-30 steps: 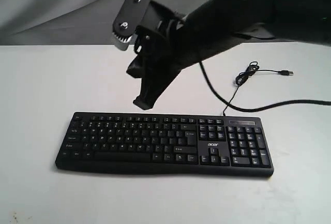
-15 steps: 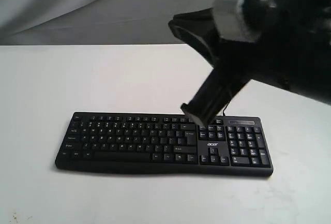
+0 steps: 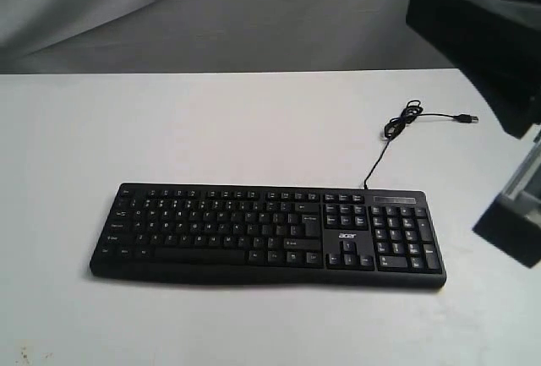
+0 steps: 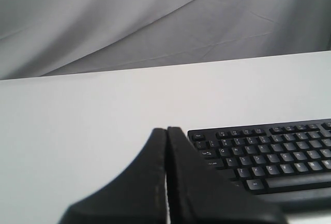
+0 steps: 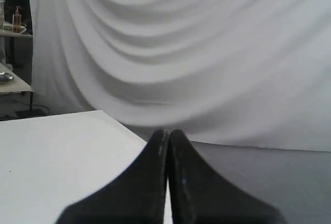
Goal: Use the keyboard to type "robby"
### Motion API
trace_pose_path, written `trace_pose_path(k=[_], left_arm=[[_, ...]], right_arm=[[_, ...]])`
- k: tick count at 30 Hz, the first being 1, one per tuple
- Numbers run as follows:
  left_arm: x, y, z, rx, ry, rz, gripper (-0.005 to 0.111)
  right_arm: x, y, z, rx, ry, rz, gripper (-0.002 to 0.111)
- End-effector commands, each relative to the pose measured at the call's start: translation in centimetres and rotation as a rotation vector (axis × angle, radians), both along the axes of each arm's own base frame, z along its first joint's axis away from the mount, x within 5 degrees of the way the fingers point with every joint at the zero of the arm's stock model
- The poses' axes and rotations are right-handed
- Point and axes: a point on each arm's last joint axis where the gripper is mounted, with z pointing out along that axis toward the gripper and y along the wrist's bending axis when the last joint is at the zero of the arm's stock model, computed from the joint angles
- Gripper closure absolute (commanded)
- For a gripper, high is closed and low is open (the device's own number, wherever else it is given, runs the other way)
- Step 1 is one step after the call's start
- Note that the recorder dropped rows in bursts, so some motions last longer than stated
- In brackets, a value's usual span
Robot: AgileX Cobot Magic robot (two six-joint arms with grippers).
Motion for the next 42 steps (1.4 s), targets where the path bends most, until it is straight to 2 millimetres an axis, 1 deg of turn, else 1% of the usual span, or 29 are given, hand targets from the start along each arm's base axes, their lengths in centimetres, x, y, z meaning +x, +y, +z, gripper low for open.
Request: trace_pose_path(k=[1,5,9,11,14,16,18,21,24,27,29,31,34,37,38,42], left_arm=[[0.0,0.0,-0.1,0.001,-0.005,-0.006,0.107],[0.0,0.0,-0.1,0.001,-0.005,-0.006,0.107],[0.0,0.0,-0.1,0.001,-0.005,-0.006,0.107],[0.0,0.0,-0.1,0.001,-0.005,-0.006,0.107],[0.0,0.0,-0.1,0.001,-0.005,-0.006,0.107],[0.0,0.0,-0.1,0.001,-0.005,-0.006,0.107],[0.0,0.0,-0.1,0.001,-0.005,-0.006,0.107],[0.0,0.0,-0.1,0.001,-0.005,-0.006,0.107],[0.0,0.0,-0.1,0.001,-0.005,-0.006,0.107],[0.0,0.0,-0.1,0.001,-0.005,-0.006,0.107],[0.0,0.0,-0.1,0.001,-0.005,-0.006,0.107],[0.0,0.0,-0.1,0.001,-0.005,-0.006,0.107],[0.0,0.0,-0.1,0.001,-0.005,-0.006,0.107],[0.0,0.0,-0.1,0.001,-0.005,-0.006,0.107],[0.0,0.0,-0.1,0.001,-0.005,-0.006,0.107],[0.0,0.0,-0.1,0.001,-0.005,-0.006,0.107]], right_arm=[[-0.1,-0.2,0.0,0.024,0.007,-0.009,0.108],[0.0,-0.4,0.2,0.04,-0.006,-0.029,0.108],[0.5,-0.9,0.4,0.166,0.082,-0.083,0.108],[0.4,-0.8,0.4,0.154,0.07,-0.076,0.108],[0.3,-1.9,0.1,0.147,0.058,-0.113,0.108],[1.0,-3.5,-1.5,0.13,0.129,-0.197,0.108],[1.5,-5.8,-3.2,0.182,0.224,-0.324,0.108],[0.6,-8.7,-5.5,0.289,0.289,-0.49,0.108],[-1.1,-10.5,-7.6,0.343,0.267,-0.598,0.108],[-2.1,-11.1,-9.4,0.362,0.267,-0.65,0.108],[-2.4,-11.5,-10.8,0.346,0.267,-0.697,0.108],[-2.6,-11.7,-12.1,0.302,0.269,-0.73,0.108],[-2.6,-11.7,-13.8,0.166,0.276,-0.74,0.108],[-2.7,-11.4,-14.5,0.021,0.27,-0.712,0.108],[-2.7,-11.4,-14.6,0.0,0.268,-0.709,0.108],[-2.7,-11.4,-14.5,0.023,0.274,-0.711,0.108]])
